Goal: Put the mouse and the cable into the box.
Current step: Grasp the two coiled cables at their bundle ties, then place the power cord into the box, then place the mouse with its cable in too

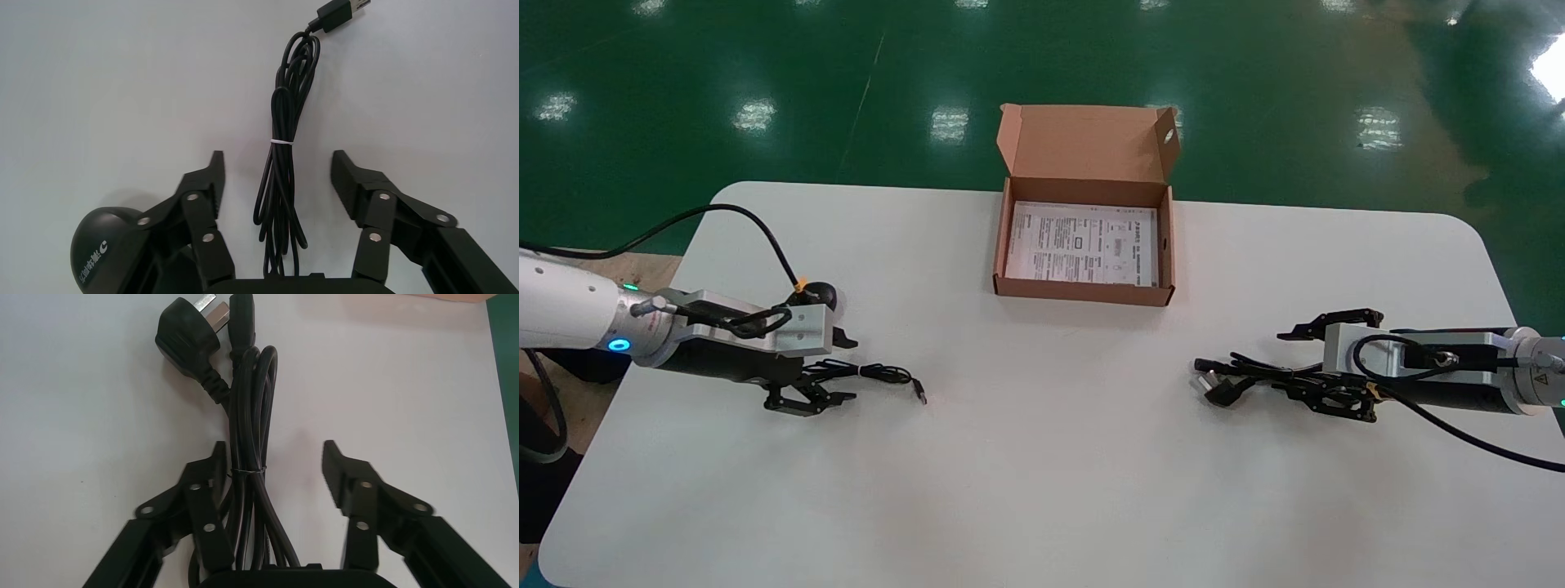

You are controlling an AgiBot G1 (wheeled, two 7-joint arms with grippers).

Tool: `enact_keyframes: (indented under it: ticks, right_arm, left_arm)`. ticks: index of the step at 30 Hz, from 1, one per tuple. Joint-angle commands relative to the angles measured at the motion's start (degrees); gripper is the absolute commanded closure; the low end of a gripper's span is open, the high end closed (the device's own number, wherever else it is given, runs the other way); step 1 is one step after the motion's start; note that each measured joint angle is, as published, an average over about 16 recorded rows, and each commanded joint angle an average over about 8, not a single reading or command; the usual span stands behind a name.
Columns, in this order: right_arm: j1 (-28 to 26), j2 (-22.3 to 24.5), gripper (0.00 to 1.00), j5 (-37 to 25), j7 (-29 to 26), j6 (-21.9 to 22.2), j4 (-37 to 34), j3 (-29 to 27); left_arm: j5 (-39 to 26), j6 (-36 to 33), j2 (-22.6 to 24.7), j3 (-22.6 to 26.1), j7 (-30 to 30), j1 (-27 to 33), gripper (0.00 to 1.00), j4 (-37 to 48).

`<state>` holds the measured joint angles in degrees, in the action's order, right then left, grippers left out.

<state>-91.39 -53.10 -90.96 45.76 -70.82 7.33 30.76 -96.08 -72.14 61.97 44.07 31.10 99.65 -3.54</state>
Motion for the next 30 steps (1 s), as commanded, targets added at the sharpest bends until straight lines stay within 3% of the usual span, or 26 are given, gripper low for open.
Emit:
enact_keyframes:
  ticks: [1, 21, 30]
  right_arm:
    - [0.0, 0.0, 1.0, 0.0, 0.0, 0.0, 0.0, 0.0]
    - [-0.3, 0.1, 1.0, 0.4, -0.1, -0.2, 0.3, -0.2]
    - [-6.9, -1.2, 1.0, 2.3, 1.3, 1.1, 5.0, -1.9]
  left_arm:
    - [0.0, 0.0, 0.0, 0.0, 0.0, 0.0, 1.0, 0.0]
    - [0.7, -0.3, -0.4, -0.5, -0.1, 0.8, 1.0, -0.4]
    - [9.4, 2.2, -6.7, -7.0, 1.8, 8.8, 1.0, -5.2]
